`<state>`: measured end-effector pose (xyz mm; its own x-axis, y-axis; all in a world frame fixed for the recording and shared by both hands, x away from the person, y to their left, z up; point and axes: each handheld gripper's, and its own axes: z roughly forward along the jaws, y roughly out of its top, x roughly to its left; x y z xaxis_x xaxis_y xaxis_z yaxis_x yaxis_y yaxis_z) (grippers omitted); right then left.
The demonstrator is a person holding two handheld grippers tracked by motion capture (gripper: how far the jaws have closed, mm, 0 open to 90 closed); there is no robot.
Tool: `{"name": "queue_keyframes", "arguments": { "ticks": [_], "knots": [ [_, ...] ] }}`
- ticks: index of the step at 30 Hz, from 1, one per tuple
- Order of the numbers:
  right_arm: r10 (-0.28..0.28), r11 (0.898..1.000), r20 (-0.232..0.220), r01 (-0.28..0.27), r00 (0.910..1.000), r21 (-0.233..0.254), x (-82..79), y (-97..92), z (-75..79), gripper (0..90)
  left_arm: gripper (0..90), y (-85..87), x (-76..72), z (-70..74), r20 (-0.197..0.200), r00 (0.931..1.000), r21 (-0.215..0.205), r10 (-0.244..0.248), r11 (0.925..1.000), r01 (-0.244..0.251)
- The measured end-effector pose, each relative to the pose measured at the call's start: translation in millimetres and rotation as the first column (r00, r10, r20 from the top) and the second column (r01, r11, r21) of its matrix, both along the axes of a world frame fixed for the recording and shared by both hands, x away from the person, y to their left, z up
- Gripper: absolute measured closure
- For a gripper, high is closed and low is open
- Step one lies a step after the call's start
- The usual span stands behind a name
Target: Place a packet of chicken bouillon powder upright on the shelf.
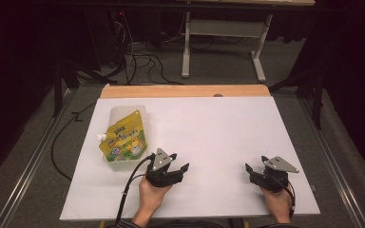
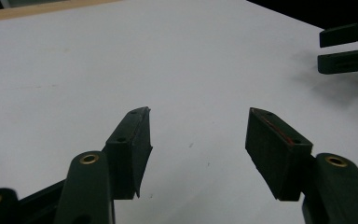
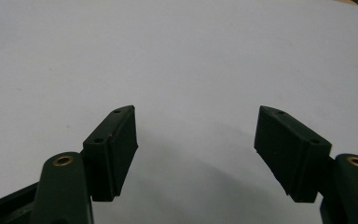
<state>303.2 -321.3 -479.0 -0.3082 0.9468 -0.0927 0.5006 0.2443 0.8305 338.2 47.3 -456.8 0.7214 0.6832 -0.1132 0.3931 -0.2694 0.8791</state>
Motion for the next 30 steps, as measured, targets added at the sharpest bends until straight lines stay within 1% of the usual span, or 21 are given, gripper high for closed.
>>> {"name": "queue_keyframes", "arguments": {
  "ticks": [2,8,12,16,18,21,23,26,30],
  "knots": [
    [0.001,1.000,0.002,-0.001,1.0000,-0.001,0.0,-0.1,0.0,30.3,40.7,-1.2,1.9,-1.7,0.000,1.0000,0.007,0.001,1.0000,-0.001],
    [0.002,1.000,0.002,-0.002,1.0000,0.000,-0.2,-0.2,0.0,30.3,40.7,-2.7,8.2,-6.7,-0.001,0.9996,0.005,0.027,0.9996,-0.027],
    [0.002,1.000,0.005,-0.002,1.0000,0.001,-0.2,-0.5,0.1,30.3,40.8,-4.9,10.5,-9.4,0.008,0.9994,0.012,0.034,0.9993,-0.034],
    [0.002,1.000,0.005,-0.002,1.0000,0.001,-0.4,-0.5,0.1,30.3,40.9,-6.6,13.5,-13.5,0.016,0.9984,0.024,0.054,0.9982,-0.055],
    [0.004,1.000,0.006,-0.004,1.0000,-0.001,-0.4,-0.7,0.2,30.2,40.9,-7.4,14.9,-15.6,0.017,0.9976,0.018,0.067,0.9976,-0.067],
    [0.002,1.000,0.011,-0.002,0.9999,0.005,-1.1,-0.4,0.0,30.2,41.2,-7.6,16.5,-19.8,0.015,0.9967,0.034,0.080,0.9962,-0.080],
    [0.004,1.000,0.009,-0.004,0.9999,0.008,-1.3,-0.7,0.2,30.2,41.2,-9.3,17.2,-23.0,0.008,0.9965,0.056,0.084,0.9949,-0.084],
    [0.003,1.000,0.010,-0.004,0.9999,0.010,-1.5,-0.8,0.3,30.2,41.7,-10.4,17.0,-23.8,0.011,0.9967,0.059,0.080,0.9950,-0.081],
    [0.004,1.000,0.008,-0.004,1.0000,0.007,-1.2,-0.7,0.2,30.2,41.8,-10.3,17.5,-24.5,0.003,0.9966,0.065,0.082,0.9946,-0.082]
  ]
}}
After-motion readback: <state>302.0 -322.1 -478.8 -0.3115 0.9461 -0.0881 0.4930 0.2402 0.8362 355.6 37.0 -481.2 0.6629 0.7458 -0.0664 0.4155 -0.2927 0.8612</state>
